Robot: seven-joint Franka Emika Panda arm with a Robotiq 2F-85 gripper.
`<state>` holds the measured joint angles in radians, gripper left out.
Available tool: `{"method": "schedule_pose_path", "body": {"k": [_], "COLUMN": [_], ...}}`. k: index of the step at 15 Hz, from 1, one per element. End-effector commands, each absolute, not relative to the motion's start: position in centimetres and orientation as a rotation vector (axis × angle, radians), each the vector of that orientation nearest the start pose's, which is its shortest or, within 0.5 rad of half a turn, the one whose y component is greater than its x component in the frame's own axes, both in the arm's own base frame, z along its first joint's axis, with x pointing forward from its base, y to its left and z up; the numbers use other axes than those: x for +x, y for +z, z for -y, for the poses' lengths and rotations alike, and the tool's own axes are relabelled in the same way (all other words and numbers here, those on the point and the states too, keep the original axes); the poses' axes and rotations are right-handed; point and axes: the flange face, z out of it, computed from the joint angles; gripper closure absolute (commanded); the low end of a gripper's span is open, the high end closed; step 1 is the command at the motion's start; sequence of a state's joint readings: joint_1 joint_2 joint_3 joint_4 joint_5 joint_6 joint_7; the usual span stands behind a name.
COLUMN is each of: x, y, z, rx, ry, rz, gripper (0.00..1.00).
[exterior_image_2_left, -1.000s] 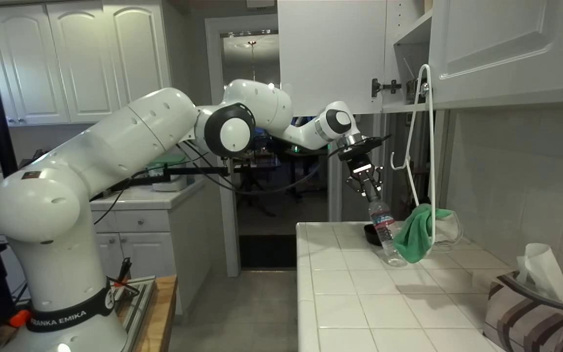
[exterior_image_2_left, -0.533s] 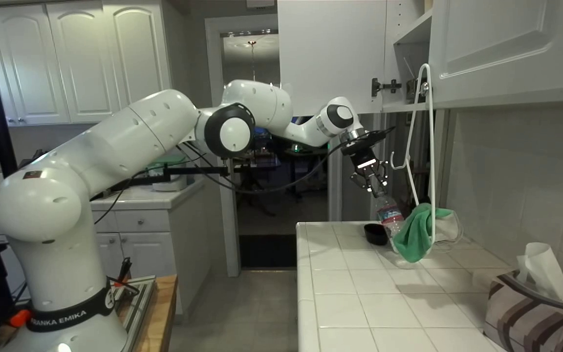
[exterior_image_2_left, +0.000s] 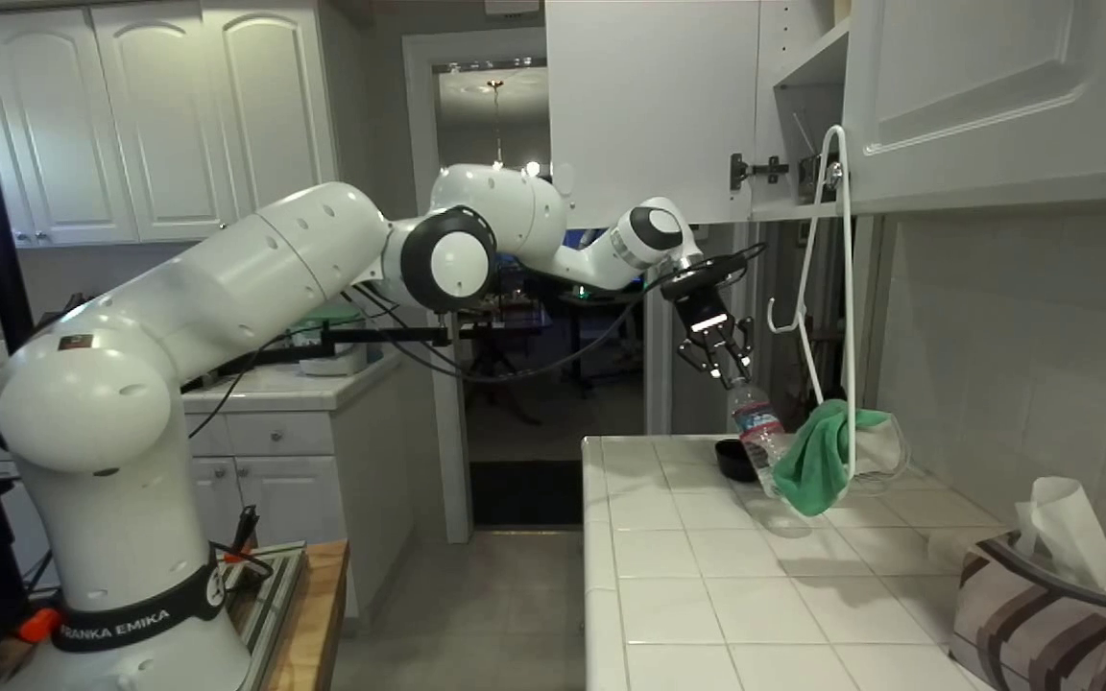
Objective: Put the water bottle in the black pot on the left
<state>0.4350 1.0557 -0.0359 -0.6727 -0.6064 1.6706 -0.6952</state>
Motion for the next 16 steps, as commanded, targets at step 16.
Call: {"method": "schedule_pose_path", "body": {"k": [16], "x": [75.8], "y": [38.2], "z": [-28.5], "rx": [2.202], "ry": [0.074], "rz": [-1.528], "gripper": [0.92]}}
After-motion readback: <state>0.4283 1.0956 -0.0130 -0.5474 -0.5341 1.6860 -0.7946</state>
